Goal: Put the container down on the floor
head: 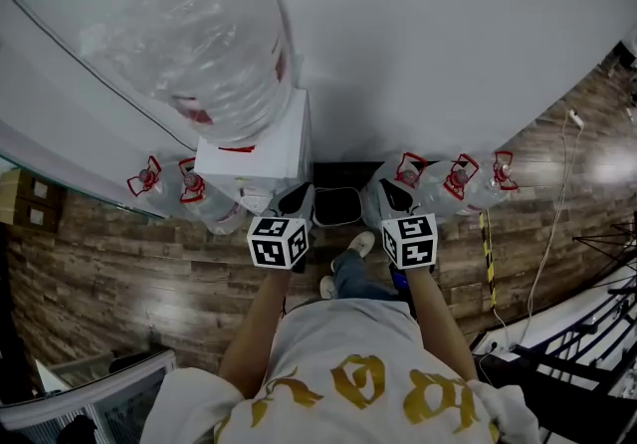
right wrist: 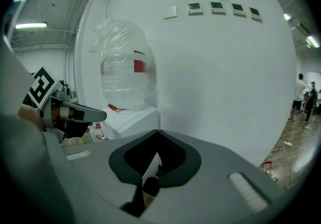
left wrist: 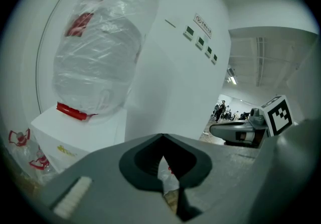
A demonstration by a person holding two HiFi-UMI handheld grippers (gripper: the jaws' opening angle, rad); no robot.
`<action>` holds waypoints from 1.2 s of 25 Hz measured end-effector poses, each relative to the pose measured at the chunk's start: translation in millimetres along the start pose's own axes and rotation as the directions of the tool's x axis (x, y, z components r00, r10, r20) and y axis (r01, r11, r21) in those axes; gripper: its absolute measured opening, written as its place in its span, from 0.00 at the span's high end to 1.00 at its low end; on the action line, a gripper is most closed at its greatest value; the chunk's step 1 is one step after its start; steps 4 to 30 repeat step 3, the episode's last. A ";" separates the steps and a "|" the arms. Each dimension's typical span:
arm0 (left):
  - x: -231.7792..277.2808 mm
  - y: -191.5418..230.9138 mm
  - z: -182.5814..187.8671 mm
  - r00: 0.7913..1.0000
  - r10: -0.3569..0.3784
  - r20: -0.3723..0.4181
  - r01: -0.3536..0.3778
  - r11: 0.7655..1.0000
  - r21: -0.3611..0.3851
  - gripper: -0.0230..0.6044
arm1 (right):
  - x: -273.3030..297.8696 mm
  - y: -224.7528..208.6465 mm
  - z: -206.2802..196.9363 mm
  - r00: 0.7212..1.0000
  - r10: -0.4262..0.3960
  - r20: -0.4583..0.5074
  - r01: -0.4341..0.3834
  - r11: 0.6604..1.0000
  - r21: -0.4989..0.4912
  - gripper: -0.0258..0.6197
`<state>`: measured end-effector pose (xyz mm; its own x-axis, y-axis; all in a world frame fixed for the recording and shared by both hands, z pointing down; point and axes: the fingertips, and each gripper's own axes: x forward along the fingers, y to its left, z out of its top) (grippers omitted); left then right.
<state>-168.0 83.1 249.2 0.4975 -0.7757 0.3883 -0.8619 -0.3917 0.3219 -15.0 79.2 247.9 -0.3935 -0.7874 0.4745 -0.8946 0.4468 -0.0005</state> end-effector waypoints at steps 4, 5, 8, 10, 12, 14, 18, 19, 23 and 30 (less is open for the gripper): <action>-3.5 -3.9 -1.6 1.000 -0.002 -0.005 0.002 1.000 0.011 0.96 | -2.4 1.5 -3.1 1.000 0.000 -0.007 0.000 1.000 0.001 0.91; -3.5 -3.9 -1.6 1.000 -0.002 -0.005 0.002 1.000 0.011 0.96 | -2.4 1.5 -3.1 1.000 0.000 -0.007 0.000 1.000 0.001 0.91; -3.5 -3.9 -1.6 1.000 -0.002 -0.005 0.002 1.000 0.011 0.96 | -2.4 1.5 -3.1 1.000 0.000 -0.007 0.000 1.000 0.001 0.91; -3.5 -3.9 -1.6 1.000 -0.002 -0.005 0.002 1.000 0.011 0.96 | -2.4 1.5 -3.1 1.000 0.000 -0.007 0.000 1.000 0.001 0.91; -3.5 -3.9 -1.6 1.000 -0.002 -0.005 0.002 1.000 0.011 0.96 | -2.4 1.5 -3.1 1.000 0.000 -0.007 0.000 1.000 0.001 0.91; -3.5 -3.9 -1.6 1.000 -0.002 -0.005 0.002 1.000 0.011 0.96 | -2.4 1.5 -3.1 1.000 0.000 -0.007 0.000 1.000 0.001 0.91; -3.5 -3.9 -1.6 1.000 -0.002 -0.005 0.002 1.000 0.011 0.96 | -2.4 1.5 -3.1 1.000 0.000 -0.007 0.000 1.000 0.001 0.91; -3.5 -3.9 -1.6 1.000 -0.002 -0.005 0.002 1.000 0.011 0.96 | -2.4 1.5 -3.1 1.000 0.000 -0.007 0.000 1.000 0.001 0.91; -3.5 -3.9 -1.6 1.000 -0.002 -0.005 0.002 1.000 0.011 0.96 | -2.4 1.5 -3.1 1.000 0.000 -0.007 0.000 1.000 0.001 0.91; -3.5 -3.9 -1.6 1.000 -0.002 -0.005 0.002 1.000 0.011 0.96 | -2.4 1.5 -3.1 1.000 0.000 -0.007 0.000 1.000 0.001 0.91</action>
